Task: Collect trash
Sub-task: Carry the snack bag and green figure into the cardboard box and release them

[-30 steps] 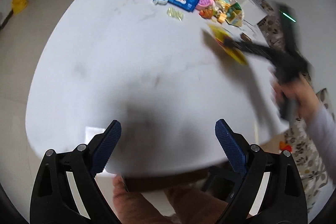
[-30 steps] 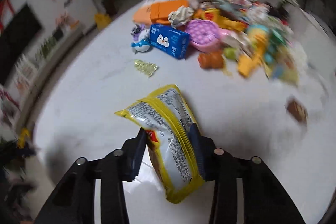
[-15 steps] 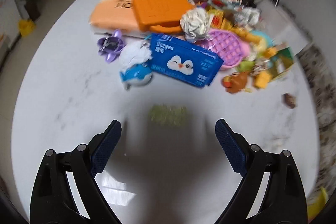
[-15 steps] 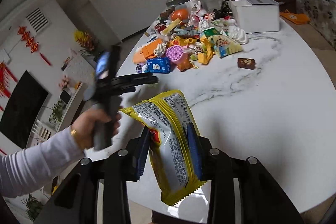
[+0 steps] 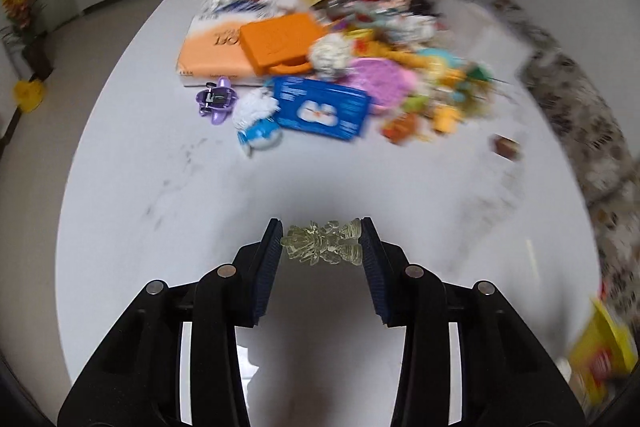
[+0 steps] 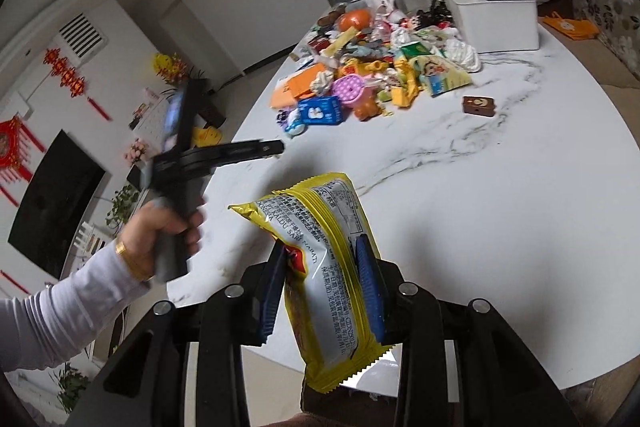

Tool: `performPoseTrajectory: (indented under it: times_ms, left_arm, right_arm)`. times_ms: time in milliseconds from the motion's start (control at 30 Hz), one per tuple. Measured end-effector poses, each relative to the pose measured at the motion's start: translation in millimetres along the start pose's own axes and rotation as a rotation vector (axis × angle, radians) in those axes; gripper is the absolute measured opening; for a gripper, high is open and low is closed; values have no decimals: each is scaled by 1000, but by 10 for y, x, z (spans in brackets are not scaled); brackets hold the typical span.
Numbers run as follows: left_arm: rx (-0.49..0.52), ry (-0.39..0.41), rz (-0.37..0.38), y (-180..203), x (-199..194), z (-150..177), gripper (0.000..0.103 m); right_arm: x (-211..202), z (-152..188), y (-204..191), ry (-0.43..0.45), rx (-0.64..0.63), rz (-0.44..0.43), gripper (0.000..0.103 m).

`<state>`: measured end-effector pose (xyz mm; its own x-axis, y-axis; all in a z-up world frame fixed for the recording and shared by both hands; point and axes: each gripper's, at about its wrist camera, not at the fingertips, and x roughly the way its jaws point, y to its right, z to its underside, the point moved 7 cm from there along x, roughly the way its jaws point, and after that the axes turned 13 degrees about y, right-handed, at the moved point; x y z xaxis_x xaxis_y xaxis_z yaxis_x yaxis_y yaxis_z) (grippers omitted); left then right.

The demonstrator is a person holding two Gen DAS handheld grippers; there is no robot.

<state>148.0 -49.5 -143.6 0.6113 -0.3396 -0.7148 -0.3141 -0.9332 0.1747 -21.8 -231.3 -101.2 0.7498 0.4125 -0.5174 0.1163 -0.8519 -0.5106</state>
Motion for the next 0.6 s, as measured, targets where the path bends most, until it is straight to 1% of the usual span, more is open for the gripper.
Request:
performPoseTrajectory:
  times_ms: [33,100,200,300,367,433,500,533,567,600]
  left_arm:
    - [15,5,22,45,-133,35,39]
    - [54,9,55,138,-496,216,39]
    - [100,-7,84,283,-950,520,39]
    - [101,-70,158,436,-1354,907,39]
    - [131,-121,181,555,-1558,1209,39]
    - [146,-182,201,646,-1648,1495,39]
    - [142,-268,241,742,-1692,1871,39]
    - [148,-301,242,757,-1656,2004,39]
    - [146,-349,241,762,-1589,2208,39]
    - [132,-371,241,752,-1542,2323,39]
  right_arm:
    - [-6,18,-38,-10,-2,-12,35]
    - [-31,66,-128,-32,-20,-31,35]
    - [-81,159,-247,-71,-39,-58,35]
    - [-170,337,-390,-145,-63,-99,35]
    - [-229,472,-453,-198,-74,-119,35]
    - [-297,661,-505,-266,-91,-133,35]
    - [-363,902,-527,-337,-90,-142,35]
    - [-380,1006,-519,-360,-82,-141,35]
    - [-391,1111,-498,-381,-72,-135,35]
    - [-398,1259,-454,-408,-57,-123,35]
